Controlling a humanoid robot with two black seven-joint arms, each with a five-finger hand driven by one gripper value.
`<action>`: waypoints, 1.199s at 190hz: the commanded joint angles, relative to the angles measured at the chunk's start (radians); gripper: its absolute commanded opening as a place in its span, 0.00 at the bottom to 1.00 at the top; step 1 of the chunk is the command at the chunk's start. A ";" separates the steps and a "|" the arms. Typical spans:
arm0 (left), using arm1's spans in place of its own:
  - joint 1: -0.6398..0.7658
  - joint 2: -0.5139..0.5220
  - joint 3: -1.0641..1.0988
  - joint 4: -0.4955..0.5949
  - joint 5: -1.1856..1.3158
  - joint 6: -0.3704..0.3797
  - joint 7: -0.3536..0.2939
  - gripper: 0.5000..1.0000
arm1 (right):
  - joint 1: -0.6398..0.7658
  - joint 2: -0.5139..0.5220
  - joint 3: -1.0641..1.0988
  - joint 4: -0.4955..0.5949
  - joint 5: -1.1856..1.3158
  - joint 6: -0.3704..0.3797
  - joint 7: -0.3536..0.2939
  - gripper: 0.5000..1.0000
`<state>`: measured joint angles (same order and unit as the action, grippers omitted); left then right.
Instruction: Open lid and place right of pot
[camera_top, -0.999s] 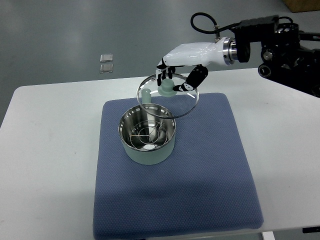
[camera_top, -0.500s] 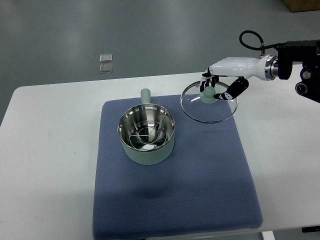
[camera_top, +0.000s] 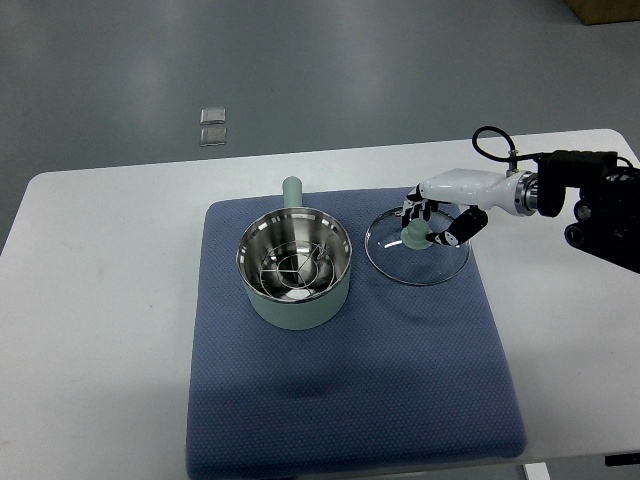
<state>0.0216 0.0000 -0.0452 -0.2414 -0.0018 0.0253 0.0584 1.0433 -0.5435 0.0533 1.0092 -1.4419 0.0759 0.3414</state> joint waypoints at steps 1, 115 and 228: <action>0.000 0.000 0.001 -0.001 0.000 -0.001 0.000 1.00 | -0.014 0.013 -0.001 -0.015 0.000 -0.011 0.001 0.19; 0.000 0.000 0.001 0.001 0.000 -0.001 0.000 1.00 | 0.027 -0.019 0.046 -0.015 0.026 0.012 0.007 0.86; 0.000 0.000 0.001 -0.003 0.000 -0.001 0.000 1.00 | -0.171 0.116 0.508 -0.090 1.164 0.150 0.004 0.86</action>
<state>0.0216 0.0000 -0.0445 -0.2439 -0.0014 0.0254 0.0584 0.9314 -0.4902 0.5001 0.9605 -0.5042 0.2347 0.3437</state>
